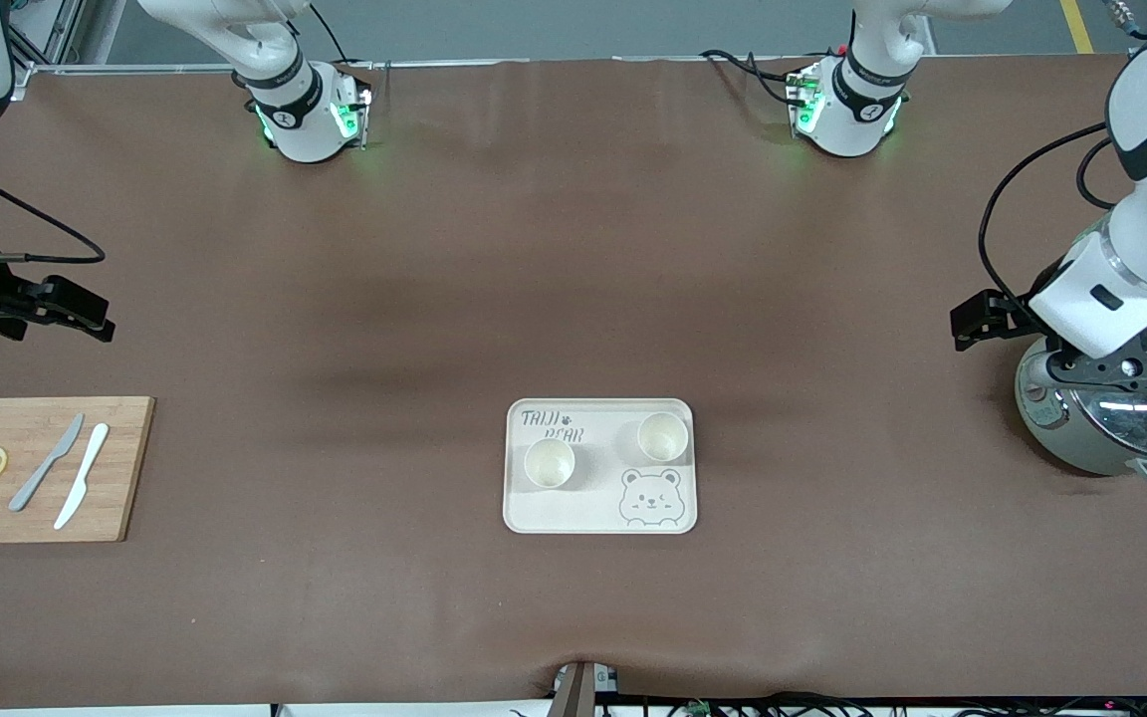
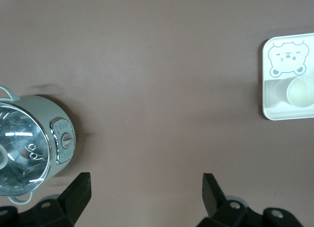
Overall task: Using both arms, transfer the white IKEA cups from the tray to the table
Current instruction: 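Reach the left gripper down to the white cup on the tray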
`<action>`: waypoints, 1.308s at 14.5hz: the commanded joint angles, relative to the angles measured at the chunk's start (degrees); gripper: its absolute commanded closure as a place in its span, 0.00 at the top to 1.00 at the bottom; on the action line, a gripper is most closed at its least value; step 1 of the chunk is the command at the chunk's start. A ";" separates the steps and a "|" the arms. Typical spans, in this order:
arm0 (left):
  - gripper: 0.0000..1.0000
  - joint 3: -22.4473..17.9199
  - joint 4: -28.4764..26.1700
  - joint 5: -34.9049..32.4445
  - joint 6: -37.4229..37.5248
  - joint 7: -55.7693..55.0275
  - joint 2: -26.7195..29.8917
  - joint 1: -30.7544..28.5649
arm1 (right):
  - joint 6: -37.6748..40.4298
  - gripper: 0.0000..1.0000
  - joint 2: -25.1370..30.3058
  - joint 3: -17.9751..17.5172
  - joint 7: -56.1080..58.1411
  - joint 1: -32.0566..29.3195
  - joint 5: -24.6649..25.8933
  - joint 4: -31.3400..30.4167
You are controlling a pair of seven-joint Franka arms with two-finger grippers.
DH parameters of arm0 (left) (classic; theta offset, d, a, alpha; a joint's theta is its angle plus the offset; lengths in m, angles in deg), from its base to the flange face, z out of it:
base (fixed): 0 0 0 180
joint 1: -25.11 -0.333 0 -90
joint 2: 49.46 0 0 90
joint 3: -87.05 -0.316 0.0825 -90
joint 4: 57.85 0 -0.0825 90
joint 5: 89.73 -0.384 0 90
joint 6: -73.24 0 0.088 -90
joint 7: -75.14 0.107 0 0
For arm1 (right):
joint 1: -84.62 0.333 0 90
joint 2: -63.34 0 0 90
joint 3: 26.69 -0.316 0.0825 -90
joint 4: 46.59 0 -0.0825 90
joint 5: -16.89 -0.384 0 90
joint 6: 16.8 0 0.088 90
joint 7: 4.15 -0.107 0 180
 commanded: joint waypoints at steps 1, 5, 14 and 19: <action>1.00 -0.04 0.40 0.25 -0.13 -0.50 0.19 0.18 | 0.10 1.00 0.35 0.09 0.93 0.06 -0.78 -0.26; 1.00 0.31 -0.38 4.74 -2.58 -1.11 -2.26 0.70 | 0.02 1.00 0.35 0.17 0.93 0.33 -0.78 -0.26; 1.00 1.90 0.05 7.81 -15.24 -9.88 -14.39 8.25 | 0.10 1.00 0.26 0.17 0.93 0.06 -0.78 -0.43; 1.00 1.90 -0.03 7.20 -27.09 -18.15 -21.95 14.15 | -0.42 1.00 0.26 0.17 0.93 0.06 -0.78 -1.57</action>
